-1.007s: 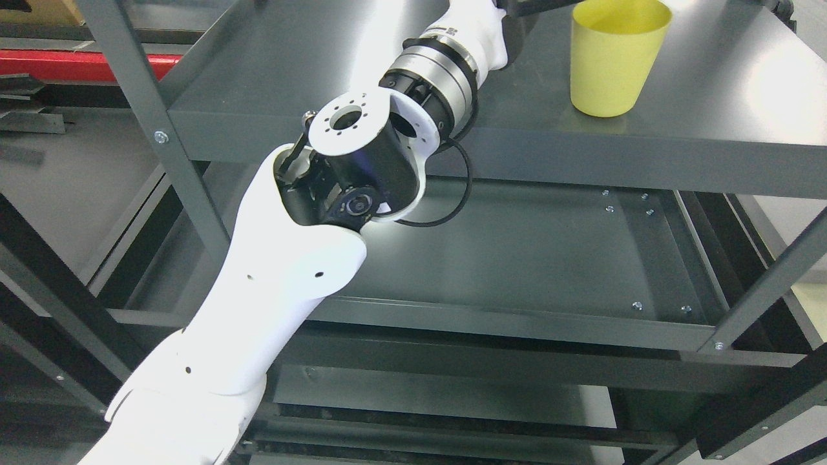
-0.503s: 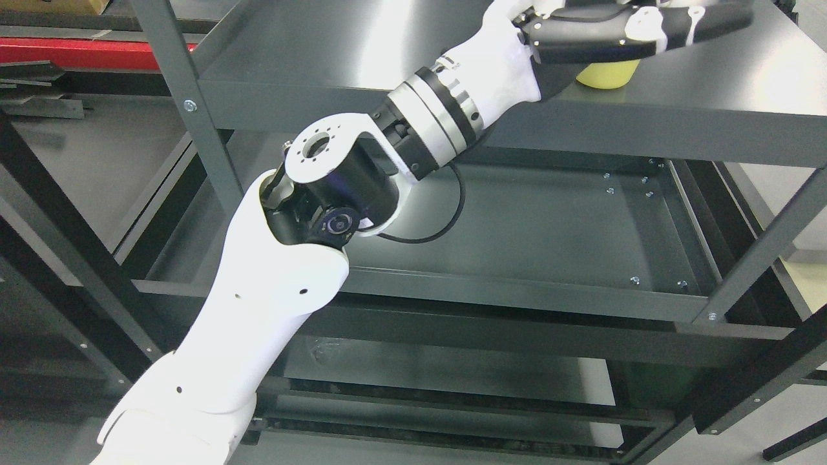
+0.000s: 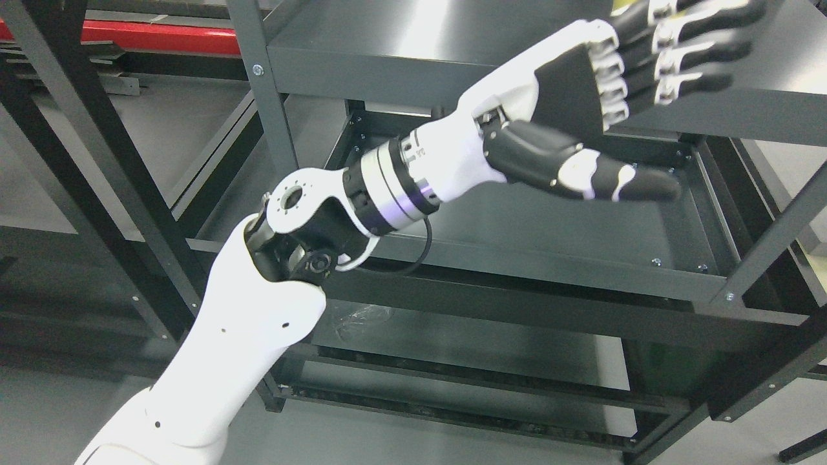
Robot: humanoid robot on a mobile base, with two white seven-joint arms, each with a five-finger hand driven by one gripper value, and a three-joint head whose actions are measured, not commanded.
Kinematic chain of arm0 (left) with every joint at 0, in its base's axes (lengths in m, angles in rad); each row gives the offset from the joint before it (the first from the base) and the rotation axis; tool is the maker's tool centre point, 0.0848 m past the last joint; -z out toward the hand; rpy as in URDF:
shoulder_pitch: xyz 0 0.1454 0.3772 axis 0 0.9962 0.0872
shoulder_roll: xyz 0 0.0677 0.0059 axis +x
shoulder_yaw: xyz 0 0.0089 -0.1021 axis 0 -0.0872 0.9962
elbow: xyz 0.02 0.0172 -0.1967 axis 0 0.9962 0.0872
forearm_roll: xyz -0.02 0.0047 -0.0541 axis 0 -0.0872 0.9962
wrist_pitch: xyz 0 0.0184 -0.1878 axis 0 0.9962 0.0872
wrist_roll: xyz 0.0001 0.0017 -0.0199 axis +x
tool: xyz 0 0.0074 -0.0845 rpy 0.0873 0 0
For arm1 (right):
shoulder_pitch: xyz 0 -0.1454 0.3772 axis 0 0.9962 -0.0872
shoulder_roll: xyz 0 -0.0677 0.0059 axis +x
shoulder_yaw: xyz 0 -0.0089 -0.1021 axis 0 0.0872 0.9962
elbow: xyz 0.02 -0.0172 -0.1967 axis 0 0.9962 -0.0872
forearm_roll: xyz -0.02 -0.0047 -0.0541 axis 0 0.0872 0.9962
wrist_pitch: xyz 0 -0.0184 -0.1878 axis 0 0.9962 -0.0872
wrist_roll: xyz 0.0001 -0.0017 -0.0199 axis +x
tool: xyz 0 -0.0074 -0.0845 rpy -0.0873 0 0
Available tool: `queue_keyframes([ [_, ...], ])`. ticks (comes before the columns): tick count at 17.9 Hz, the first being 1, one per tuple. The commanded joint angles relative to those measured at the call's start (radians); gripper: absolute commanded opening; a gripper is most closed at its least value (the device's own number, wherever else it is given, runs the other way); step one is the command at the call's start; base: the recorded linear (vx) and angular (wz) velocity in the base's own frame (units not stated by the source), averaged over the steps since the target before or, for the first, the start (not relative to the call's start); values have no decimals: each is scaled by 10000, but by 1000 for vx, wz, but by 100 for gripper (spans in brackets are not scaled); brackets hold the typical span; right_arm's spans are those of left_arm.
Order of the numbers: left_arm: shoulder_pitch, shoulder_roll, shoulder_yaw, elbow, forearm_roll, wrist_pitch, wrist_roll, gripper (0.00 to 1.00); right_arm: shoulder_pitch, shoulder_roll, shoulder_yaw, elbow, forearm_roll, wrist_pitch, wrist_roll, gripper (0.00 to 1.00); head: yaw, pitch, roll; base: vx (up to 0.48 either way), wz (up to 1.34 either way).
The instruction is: Place yellow IKEA cup on middle right shelf
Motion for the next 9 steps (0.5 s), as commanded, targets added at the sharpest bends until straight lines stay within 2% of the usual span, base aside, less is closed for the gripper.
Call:
queue_keyframes([
  [1,2990,217,-588,190,-3140,-957,-48,99,139,-175,169,1,-245,16,-7,99,0,0,0,-178,-27],
  [2,3543,48,-389,297,-3664,-1081,-33,99,139,-175,169,1,-245,16,-7,99,0,0,0,-178,-27],
  [4,4893,-869,651,695,-4540,-1113,-33,99,139,-175,169,1,-245,16,-7,99,0,0,0,-159,-167],
  [6,5510,-1068,1678,987,-5352,-1159,-17,99,139,-175,169,1,-245,16,-7,99,0,0,0,-144,-186],
  [7,5618,-1068,2018,1216,-5903,-1296,332,99,124,-175,169,1,-245,16,-7,99,0,0,0,-135,-177],
  [9,5635,-1068,2082,1647,-6245,-1695,2517,99,139,-175,169,1,-245,16,-7,99,0,0,0,-101,-111],
])
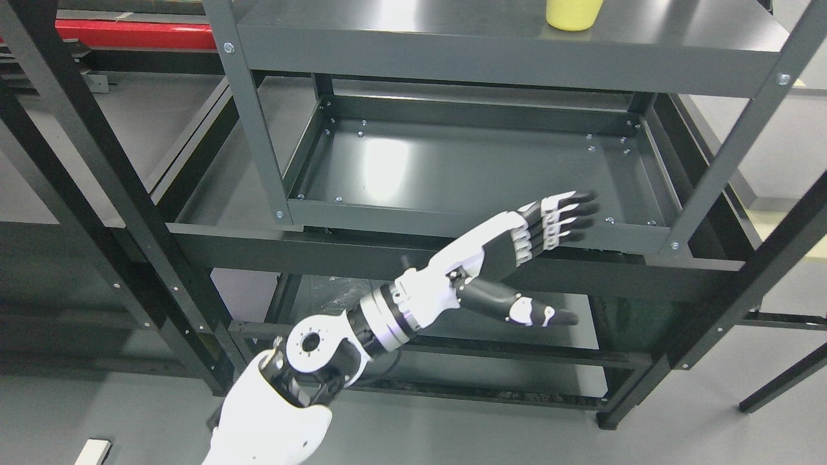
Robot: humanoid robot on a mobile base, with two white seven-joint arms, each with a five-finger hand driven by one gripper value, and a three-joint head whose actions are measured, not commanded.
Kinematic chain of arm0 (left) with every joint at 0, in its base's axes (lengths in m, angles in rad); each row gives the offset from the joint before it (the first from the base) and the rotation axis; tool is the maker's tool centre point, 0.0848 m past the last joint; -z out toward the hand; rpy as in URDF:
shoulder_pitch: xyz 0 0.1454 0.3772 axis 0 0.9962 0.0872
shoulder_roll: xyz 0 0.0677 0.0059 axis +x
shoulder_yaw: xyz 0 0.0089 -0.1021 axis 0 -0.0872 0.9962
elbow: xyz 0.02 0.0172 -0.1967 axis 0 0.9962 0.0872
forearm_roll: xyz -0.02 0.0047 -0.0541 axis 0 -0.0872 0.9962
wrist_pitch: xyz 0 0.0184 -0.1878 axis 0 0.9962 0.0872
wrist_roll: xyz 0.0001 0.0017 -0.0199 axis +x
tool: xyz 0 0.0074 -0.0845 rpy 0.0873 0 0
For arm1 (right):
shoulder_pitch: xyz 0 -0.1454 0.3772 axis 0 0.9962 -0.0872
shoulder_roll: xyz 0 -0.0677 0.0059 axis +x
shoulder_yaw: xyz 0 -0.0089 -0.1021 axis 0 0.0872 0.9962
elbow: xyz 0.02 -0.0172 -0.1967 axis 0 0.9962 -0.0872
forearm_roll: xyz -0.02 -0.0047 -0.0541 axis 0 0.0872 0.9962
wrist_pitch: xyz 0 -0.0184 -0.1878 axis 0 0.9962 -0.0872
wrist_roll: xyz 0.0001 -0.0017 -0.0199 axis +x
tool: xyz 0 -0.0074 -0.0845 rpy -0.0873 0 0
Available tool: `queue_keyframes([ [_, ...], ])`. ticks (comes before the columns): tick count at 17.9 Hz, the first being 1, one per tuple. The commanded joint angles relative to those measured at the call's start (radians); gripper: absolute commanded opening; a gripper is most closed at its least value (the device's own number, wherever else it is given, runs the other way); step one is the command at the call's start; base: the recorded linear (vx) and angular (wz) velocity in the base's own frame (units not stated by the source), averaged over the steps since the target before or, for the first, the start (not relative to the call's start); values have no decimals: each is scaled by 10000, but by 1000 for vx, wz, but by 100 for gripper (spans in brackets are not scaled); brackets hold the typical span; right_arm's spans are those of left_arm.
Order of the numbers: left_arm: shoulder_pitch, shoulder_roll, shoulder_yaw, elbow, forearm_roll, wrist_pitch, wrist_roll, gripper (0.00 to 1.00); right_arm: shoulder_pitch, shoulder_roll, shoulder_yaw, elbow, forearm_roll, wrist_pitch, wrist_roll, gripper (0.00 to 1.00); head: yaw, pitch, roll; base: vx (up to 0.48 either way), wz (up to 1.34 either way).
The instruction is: Place yellow IKEA cup on middle right shelf
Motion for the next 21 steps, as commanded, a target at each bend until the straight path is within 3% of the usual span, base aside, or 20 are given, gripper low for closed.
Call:
queue_keyframes([
  [1,1481,-605,1514,1274,-2078,-421,3561,99,136,-175,168,0,-245,-8,-7,99,0,0,0,-102,-59],
  [2,1481,-605,1529,1381,-2368,-451,4793,99,136,-175,168,0,-245,-8,-7,99,0,0,0,-102,-59],
  [3,1496,-605,1650,1443,-2690,-467,5018,99,136,-175,168,0,-245,-8,-7,99,0,0,0,-111,-60],
  [9,1265,-605,3658,2778,-3843,-498,3795,99,136,-175,168,0,-245,-8,-7,99,0,0,0,-51,-40],
  [16,2982,-605,4458,1952,-3828,-989,3778,99,136,-175,168,0,-245,-8,-7,99,0,0,0,0,0],
  [21,3229,-605,5117,1751,-3828,-1065,3778,99,136,-175,168,0,-245,-8,-7,99,0,0,0,0,0],
])
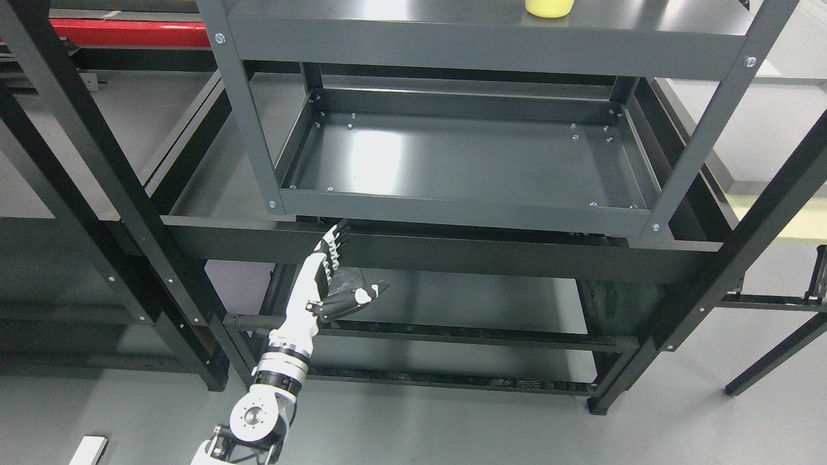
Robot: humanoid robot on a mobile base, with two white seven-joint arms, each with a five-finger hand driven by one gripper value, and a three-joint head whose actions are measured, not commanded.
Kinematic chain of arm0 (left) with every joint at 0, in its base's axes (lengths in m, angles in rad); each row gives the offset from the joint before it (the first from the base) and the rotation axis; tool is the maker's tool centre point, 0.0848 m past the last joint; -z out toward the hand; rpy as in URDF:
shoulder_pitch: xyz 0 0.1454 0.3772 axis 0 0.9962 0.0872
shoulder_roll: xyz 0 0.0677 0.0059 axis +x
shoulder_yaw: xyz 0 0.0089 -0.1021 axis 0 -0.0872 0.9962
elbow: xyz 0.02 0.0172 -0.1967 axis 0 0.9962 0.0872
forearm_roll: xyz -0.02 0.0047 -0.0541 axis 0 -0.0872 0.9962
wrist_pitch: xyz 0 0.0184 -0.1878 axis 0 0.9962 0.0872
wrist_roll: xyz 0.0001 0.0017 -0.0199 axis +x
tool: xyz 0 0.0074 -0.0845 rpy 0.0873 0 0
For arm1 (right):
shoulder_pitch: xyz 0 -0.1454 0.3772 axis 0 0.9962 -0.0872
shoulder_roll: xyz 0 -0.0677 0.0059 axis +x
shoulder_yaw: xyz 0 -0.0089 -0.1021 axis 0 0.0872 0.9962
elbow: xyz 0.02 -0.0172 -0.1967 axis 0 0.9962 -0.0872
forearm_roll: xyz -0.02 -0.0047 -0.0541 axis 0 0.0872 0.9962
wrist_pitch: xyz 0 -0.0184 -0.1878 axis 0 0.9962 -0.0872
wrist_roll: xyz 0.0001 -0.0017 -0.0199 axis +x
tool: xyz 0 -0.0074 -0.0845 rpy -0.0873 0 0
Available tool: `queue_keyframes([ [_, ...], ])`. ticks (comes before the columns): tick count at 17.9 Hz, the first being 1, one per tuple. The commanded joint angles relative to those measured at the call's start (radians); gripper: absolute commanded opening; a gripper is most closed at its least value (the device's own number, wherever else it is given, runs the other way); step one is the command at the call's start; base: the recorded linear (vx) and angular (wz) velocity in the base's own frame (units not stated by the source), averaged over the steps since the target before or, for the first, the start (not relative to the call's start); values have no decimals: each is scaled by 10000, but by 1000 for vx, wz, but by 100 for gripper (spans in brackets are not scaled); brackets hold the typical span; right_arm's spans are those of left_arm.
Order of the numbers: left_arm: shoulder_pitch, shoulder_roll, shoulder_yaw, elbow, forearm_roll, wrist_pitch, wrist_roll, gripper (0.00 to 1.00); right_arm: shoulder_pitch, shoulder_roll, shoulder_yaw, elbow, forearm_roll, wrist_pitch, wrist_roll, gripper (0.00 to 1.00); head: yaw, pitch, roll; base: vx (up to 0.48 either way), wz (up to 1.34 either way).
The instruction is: Place yellow IKEA cup on middle right shelf
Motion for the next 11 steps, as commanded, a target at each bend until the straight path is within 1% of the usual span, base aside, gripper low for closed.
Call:
queue_keyframes([
  [1,520,90,1505,-120,-61,-91,-22,99,139,-175,169,1,-245,-10,-7,99,0,0,0,0,0],
  [5,490,90,1521,-196,-60,-351,-7,99,139,-175,169,1,-245,-10,-7,99,0,0,0,0,0],
  [11,551,90,1537,-227,-60,-321,-22,99,139,-175,169,1,-245,-10,-7,99,0,0,0,0,0],
])
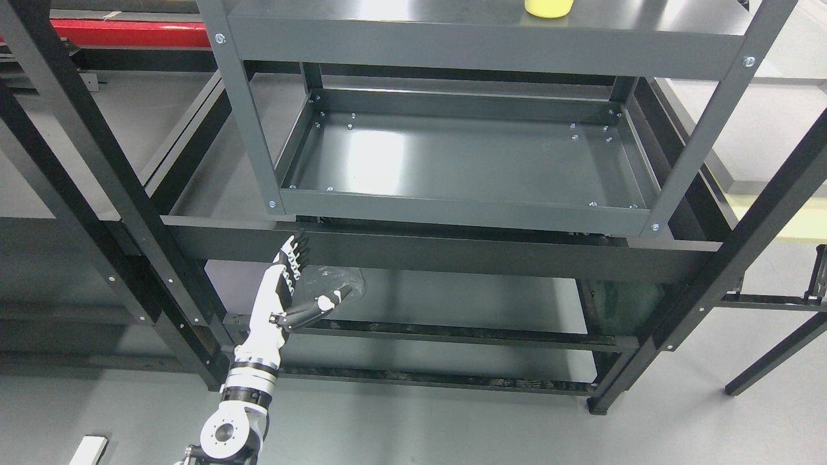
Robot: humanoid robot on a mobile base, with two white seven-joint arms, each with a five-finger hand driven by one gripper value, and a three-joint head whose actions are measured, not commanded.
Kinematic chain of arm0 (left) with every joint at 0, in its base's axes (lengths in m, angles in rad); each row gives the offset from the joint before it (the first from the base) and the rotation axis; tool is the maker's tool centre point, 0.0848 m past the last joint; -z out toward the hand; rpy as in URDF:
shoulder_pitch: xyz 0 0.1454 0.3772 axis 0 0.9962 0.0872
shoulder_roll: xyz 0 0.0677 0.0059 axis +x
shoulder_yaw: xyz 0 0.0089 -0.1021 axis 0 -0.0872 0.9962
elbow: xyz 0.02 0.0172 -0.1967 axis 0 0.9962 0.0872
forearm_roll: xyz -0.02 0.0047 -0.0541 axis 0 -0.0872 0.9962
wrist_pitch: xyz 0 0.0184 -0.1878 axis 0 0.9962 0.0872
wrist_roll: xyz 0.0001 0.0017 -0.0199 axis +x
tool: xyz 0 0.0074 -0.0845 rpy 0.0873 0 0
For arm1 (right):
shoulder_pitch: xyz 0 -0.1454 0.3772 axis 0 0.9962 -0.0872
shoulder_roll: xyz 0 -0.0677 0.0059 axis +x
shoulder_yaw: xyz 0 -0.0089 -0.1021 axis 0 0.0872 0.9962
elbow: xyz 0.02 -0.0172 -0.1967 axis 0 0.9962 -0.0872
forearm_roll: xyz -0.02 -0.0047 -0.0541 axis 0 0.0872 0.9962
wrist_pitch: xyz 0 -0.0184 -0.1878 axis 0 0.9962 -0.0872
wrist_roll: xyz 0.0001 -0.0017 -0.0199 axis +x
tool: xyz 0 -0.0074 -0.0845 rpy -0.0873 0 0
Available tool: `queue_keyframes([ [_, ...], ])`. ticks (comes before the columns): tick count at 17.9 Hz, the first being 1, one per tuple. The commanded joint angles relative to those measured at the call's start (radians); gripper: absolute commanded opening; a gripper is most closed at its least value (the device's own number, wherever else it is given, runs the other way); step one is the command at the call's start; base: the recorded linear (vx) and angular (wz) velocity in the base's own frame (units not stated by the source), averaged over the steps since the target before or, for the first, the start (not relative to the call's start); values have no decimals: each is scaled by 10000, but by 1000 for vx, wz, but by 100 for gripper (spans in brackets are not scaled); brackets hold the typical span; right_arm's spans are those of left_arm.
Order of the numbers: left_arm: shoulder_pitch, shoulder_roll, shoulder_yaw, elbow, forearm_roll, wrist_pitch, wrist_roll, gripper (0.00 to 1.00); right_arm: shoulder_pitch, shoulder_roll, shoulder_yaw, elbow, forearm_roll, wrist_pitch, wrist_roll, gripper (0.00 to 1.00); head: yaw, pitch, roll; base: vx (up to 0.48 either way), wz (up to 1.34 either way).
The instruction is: Place yellow IKEA cup on middle right shelf
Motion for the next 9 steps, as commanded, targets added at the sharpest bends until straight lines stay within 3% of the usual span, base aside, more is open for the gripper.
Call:
queue_keyframes([
  [1,92,147,556,-97,-6,33,-14,99,139,-175,169,2,-245,-2,-7,99,0,0,0,0,0],
  [9,108,147,587,-97,-6,110,-44,99,139,-175,169,2,-245,-2,-7,99,0,0,0,1,4],
])
